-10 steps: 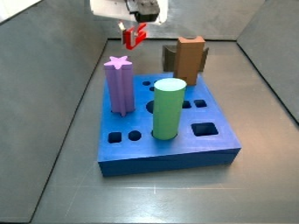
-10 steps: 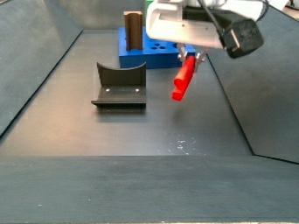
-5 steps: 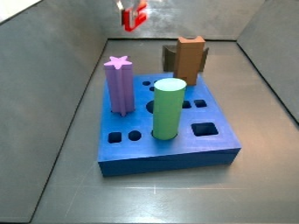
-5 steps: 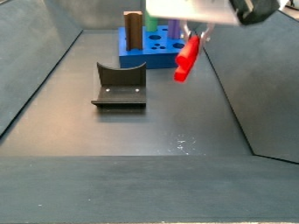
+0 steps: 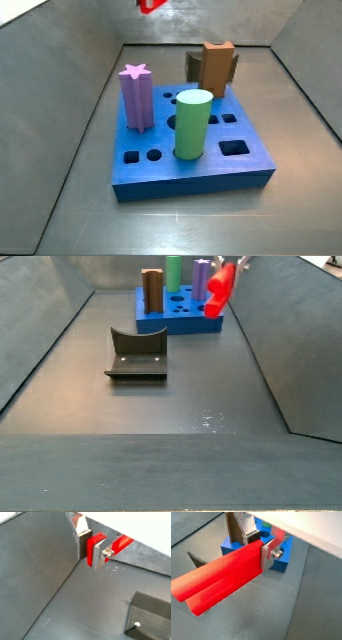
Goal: Pick up the square-circle object. Move up. Place the square-circle object on the fixture. Regrasp the square-circle object. Move to above the board. Insert the square-circle object.
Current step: Place the square-circle object on the fixture.
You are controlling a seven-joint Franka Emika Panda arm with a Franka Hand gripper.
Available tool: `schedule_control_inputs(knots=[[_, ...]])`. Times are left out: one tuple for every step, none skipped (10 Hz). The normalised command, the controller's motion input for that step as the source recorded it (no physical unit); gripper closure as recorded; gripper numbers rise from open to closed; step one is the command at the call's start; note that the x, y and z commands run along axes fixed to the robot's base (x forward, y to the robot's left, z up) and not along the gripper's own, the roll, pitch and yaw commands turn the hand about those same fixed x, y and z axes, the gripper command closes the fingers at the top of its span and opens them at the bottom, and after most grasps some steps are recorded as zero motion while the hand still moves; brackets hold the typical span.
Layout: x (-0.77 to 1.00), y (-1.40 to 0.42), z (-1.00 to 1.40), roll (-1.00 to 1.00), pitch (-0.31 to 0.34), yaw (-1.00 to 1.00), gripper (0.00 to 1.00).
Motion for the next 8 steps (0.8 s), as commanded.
schedule_control_inputs(knots=[[1.00,-0.03,0.39,0.00,-0.227,1.00,1.00],[1.00,-0.03,0.35,0.03,-0.200,1.00,1.00],[1.00,-0.03,0.31,0.02,-0.147,0.88,1.00],[1.00,-0.03,0.28,0.01,-0.083,0.62,1.00],[1.00,-0.02,0.24,0.01,-0.015,0.36,1.00],[1.00,-0.02,0.22,0.01,0.030,0.23,1.00],[1.00,-0.02,0.21,0.01,0.058,0.17,1.00],[1.00,-0.02,0.18,0.01,0.105,0.10,1.00]])
